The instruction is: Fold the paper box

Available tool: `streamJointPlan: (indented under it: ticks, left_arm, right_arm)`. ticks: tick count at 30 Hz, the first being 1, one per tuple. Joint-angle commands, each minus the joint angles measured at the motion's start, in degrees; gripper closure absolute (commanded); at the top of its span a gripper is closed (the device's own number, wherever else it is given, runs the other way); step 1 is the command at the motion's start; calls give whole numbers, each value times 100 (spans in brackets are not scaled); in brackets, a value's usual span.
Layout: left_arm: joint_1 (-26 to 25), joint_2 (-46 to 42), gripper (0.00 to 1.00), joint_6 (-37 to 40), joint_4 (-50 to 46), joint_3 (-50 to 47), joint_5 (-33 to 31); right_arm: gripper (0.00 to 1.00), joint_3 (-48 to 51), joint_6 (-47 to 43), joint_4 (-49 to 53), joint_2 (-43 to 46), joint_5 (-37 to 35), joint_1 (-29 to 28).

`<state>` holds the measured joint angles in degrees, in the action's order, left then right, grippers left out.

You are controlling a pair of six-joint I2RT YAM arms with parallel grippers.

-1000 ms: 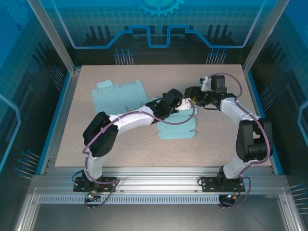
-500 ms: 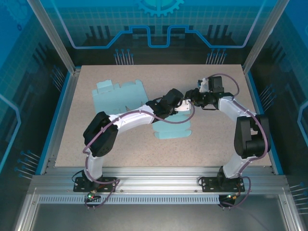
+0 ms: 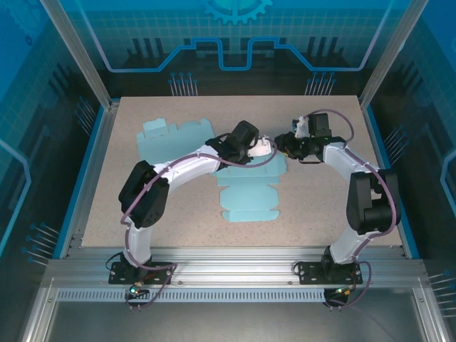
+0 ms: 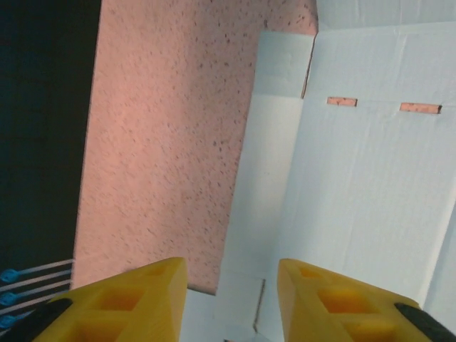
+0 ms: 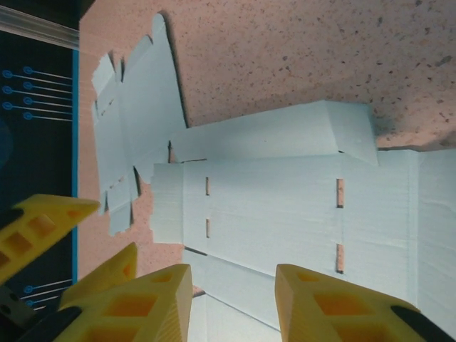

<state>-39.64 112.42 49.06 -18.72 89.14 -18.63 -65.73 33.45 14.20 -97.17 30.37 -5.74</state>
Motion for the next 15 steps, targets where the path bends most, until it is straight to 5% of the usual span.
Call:
streamJointPlan:
  ticks: [1,6,15]
  left_arm:
    - [451,-327,57,-749,-644,312,674]
    - [1064,-108,50,-1620,-1077,704,1526]
    - [1516,450,28,-1961,-1297,1147,2158]
  right_arm:
    - [56,-264,-675,517,81,-532,-95]
    - [46,-565,-1417,890,-210,-1063,-151]
    - [38,-1724,-2084,1380,-1435,-1403,-352]
